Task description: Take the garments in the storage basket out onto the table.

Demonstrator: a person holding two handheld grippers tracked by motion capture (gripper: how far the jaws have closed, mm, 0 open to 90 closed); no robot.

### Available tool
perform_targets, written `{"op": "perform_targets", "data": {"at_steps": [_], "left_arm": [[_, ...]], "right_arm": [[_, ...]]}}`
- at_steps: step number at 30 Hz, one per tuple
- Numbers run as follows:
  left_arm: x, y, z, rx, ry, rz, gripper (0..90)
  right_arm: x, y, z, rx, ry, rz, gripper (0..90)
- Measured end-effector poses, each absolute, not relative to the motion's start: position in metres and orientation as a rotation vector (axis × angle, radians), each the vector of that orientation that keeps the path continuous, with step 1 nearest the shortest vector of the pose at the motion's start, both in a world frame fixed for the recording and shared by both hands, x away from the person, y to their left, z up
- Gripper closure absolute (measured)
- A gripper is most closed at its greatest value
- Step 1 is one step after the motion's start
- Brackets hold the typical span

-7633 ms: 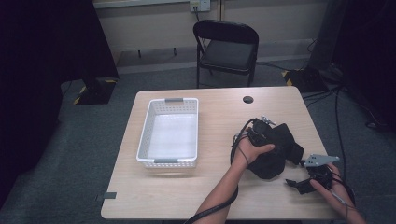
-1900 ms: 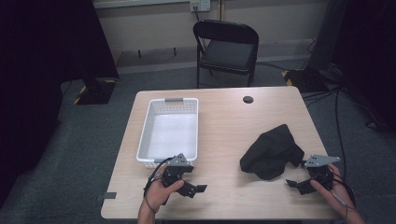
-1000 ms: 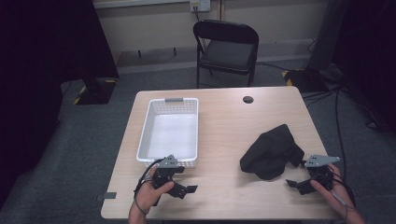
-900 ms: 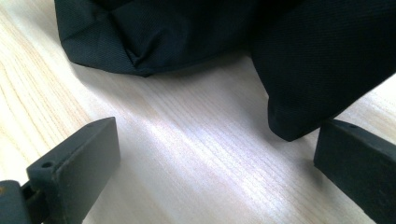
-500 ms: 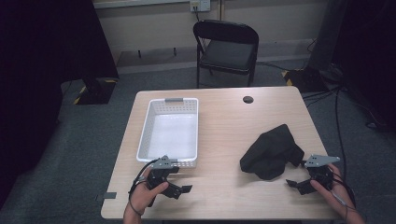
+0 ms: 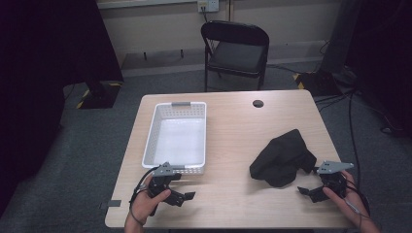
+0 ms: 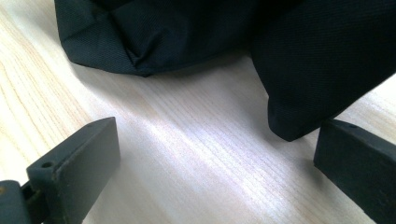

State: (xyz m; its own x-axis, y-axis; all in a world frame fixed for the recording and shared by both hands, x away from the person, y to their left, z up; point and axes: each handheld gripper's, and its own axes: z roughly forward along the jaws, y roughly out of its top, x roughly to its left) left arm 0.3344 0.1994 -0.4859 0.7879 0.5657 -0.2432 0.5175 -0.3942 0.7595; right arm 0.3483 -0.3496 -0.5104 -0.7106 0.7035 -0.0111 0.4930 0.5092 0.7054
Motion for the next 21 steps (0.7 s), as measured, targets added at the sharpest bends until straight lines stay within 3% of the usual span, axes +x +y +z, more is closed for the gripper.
{"op": "perform_targets", "data": {"at_steps": [21], "left_arm": [[0.333,0.218,-0.491,2.079,0.903,0.125,3.8]], "right_arm": [[0.348,-0.35,-0.51,1.004,2.458,1.009,0.0]]}}
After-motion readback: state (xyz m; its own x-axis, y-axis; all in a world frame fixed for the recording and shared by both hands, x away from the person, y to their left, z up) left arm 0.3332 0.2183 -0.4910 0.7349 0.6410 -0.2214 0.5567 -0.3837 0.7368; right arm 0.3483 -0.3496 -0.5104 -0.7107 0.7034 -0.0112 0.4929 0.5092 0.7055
